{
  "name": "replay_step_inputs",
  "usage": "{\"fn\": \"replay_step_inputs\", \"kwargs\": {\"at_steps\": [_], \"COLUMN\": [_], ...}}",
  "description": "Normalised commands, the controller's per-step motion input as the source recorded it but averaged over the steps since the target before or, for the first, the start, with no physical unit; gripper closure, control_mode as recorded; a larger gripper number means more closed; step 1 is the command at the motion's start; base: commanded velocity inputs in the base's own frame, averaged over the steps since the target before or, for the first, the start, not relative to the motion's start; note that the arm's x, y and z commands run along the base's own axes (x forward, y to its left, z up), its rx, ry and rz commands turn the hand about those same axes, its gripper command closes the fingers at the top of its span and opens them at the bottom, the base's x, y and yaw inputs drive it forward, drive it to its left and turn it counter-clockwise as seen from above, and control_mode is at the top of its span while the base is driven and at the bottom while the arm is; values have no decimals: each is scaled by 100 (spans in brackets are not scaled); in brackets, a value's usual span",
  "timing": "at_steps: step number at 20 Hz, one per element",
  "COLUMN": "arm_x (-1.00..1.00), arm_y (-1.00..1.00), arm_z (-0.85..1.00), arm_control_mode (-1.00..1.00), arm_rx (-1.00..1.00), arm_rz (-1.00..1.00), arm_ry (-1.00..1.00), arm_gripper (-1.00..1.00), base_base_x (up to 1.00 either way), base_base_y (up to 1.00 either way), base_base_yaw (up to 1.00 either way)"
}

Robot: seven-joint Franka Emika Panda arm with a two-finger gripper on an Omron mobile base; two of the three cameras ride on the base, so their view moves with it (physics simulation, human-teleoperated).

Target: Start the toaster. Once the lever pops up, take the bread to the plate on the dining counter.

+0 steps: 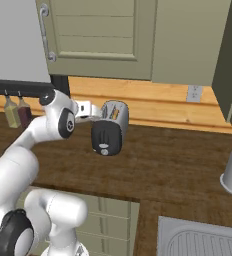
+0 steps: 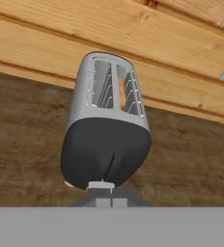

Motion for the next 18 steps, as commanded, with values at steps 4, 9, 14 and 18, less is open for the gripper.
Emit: {"fn": "replay_step_inputs", "kwargs": {"at_steps": [4, 9, 14, 18], "arm_x": [0, 0, 0, 0], "arm_y": [76, 51, 0, 0], "arm_z": [1, 0, 0, 0], "arm_control_mode": [-100, -100, -100, -100], "arm_rx": [-20, -12, 0, 0], "arm_rz": [0, 0, 0, 0], "arm_ry": [0, 3, 0, 0], "arm_gripper": [100, -100, -100, -100], "base_base_x": [0, 0, 0, 0], "base_base_y": [0, 0, 0, 0], "base_base_yaw": [0, 0, 0, 0]}}
